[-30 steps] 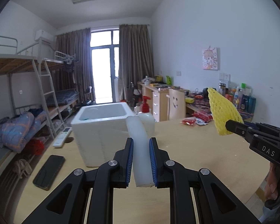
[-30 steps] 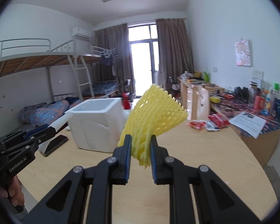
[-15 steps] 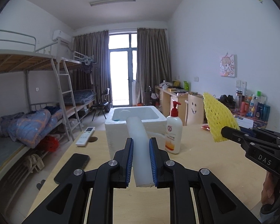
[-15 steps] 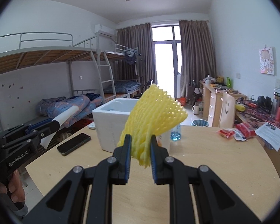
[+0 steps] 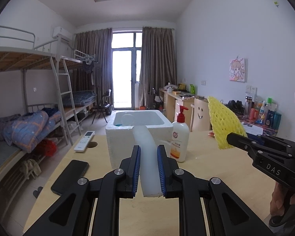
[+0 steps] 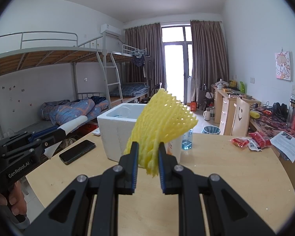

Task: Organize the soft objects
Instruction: 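Carry the foam strip and the mesh sleeve over the white foam box with both tools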

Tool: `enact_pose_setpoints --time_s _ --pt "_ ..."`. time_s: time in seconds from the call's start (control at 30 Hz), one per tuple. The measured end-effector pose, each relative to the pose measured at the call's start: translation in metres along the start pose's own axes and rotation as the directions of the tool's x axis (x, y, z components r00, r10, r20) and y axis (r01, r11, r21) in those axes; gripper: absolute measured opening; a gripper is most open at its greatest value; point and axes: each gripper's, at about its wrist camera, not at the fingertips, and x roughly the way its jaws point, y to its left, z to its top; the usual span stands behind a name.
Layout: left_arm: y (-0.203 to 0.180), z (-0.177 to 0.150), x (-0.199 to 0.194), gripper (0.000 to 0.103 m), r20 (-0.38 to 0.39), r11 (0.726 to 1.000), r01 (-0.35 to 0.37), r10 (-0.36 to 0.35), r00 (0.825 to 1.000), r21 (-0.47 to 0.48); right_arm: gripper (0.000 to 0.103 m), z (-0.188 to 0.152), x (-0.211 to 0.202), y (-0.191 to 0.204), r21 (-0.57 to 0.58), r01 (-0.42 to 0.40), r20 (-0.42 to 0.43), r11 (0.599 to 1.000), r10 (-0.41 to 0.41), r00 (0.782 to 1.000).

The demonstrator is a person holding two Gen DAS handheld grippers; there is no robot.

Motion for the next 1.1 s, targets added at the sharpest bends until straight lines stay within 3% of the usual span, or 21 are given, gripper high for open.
enact_pose_setpoints --time_s 0.7,1.1 --pt "0.006 0.041 0.022 0.019 0.033 0.999 -0.001 0.0 0.999 0.034 0.022 0.038 0.033 0.011 -0.002 -0.047 -0.01 0.999 0.047 0.999" --pt "0.019 0.053 0.061 0.019 -0.007 1.0 0.01 -0.01 1.0 0.029 0.022 0.052 0.074 0.011 -0.024 -0.041 -0.052 0.999 0.039 0.998"
